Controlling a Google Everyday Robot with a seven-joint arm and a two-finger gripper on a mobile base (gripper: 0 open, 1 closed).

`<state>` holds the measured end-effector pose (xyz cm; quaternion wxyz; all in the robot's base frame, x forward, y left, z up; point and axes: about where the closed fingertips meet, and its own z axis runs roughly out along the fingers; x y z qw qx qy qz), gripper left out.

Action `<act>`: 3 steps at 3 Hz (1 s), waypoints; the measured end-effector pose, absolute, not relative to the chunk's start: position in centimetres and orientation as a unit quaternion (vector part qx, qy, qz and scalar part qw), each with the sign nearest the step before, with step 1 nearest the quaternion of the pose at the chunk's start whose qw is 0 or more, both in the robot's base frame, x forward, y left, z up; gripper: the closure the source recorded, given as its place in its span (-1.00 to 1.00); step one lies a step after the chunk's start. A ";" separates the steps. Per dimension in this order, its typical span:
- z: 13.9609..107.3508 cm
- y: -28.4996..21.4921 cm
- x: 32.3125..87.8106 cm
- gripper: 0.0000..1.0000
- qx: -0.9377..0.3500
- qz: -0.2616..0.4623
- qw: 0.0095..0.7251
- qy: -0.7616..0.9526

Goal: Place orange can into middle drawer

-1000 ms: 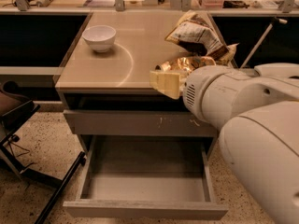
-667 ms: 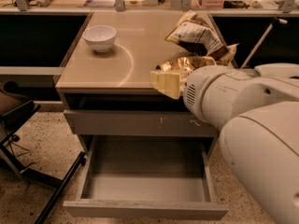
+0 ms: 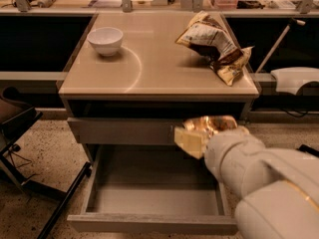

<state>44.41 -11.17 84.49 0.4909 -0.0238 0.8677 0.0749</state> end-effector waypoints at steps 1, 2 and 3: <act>77.8 -13.9 41.9 1.00 0.009 0.040 0.428 0.903; 77.8 -13.9 41.9 1.00 0.009 0.040 0.428 0.903; 75.2 -13.5 41.6 1.00 0.014 0.047 0.405 0.913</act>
Offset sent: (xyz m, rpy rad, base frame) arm -0.0236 -0.0197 -0.0570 -0.0195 0.1221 -0.0541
